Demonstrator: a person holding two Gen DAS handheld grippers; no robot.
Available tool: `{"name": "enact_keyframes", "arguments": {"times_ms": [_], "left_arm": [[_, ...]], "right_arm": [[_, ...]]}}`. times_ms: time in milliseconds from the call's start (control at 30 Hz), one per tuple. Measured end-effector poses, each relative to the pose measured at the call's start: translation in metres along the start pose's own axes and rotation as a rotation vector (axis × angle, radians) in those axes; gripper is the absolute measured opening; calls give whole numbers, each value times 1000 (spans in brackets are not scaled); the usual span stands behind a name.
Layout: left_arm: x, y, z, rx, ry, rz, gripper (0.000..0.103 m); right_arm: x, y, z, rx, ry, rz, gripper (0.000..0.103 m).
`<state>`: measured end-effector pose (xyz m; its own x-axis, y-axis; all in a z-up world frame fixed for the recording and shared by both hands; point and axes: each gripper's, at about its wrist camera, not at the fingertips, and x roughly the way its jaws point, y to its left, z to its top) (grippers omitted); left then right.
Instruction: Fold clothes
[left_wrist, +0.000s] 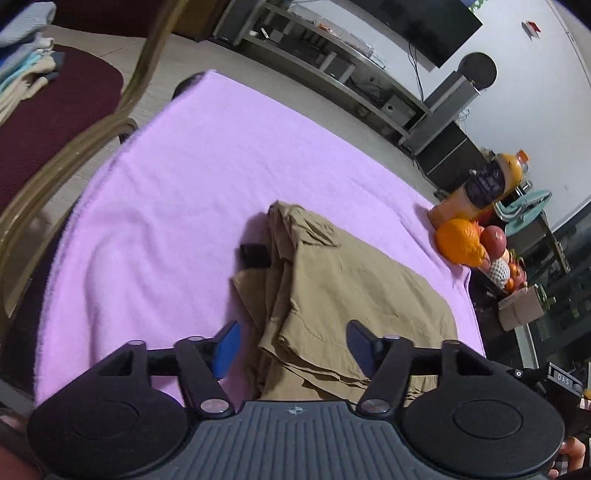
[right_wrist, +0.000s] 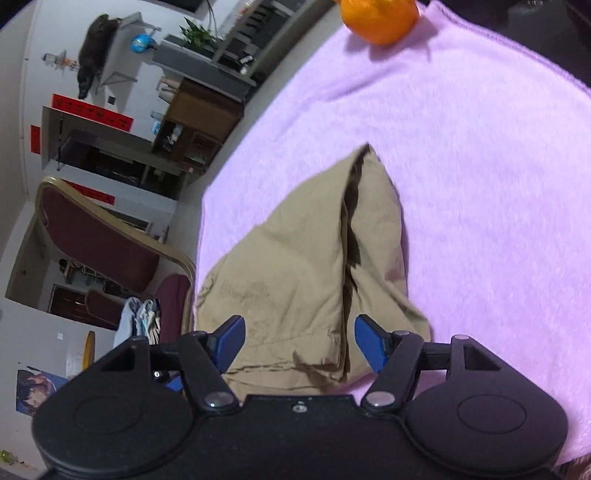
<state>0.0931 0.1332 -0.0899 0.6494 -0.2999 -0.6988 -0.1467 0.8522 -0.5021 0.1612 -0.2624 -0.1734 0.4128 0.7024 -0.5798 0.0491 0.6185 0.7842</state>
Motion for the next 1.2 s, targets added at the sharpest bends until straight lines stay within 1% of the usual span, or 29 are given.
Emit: {"name": "enact_keyframes", "arguments": {"times_ms": [133,200,267,300,333,367,400,467,567,667,700,767,833,900,933,967,1000,1067,1133,1200], "left_arm": [[21,0,5,-11,43,32,63],[31,2,8,-25,67,32,55],[36,3,10,-49,67,12,41],[36,3,10,-57,59,20,38],[36,3,10,-64,49,31,23],[33,1,10,-66,41,40,15],[30,-1,10,-63,29,36,15],[24,-6,8,-43,6,20,8],[19,-17,4,11,-11,1,8],[23,-19,1,14,12,-12,9],[26,-18,0,5,27,-26,11],[29,-17,0,-10,47,-45,21],[32,-18,0,-6,55,-43,23],[34,-20,0,3,54,-30,20],[35,-20,0,8,53,-24,12],[36,-21,0,12,53,-18,7],[35,-22,0,9,45,-15,5],[30,-20,1,-11,22,-29,4],[23,-19,2,-26,-6,-53,4],[15,-19,4,-45,-31,-87,4]], "right_arm": [[4,-1,-4,4,11,-28,65],[5,-1,-6,7,17,-42,65],[7,-1,-8,9,23,-55,65],[8,-2,-9,10,25,-62,65],[8,-2,-10,12,27,-64,65],[8,-3,-10,16,28,-60,65],[8,-4,-10,19,29,-57,65],[7,-6,-11,26,31,-49,65],[6,-9,-11,37,34,-38,65],[5,-12,-12,48,37,-27,65],[5,-13,-12,51,38,-24,65],[5,-16,-12,62,40,-19,60],[6,-20,-12,88,32,-16,58],[9,-19,-12,92,17,-13,57],[11,-17,-12,89,7,-16,57],[14,-14,-11,80,-6,-25,57],[17,-12,-11,69,-20,-37,56],[21,-5,-11,40,-51,-60,47],[24,4,-11,0,-78,-78,45],[25,9,-13,-17,-79,-83,45]]}}
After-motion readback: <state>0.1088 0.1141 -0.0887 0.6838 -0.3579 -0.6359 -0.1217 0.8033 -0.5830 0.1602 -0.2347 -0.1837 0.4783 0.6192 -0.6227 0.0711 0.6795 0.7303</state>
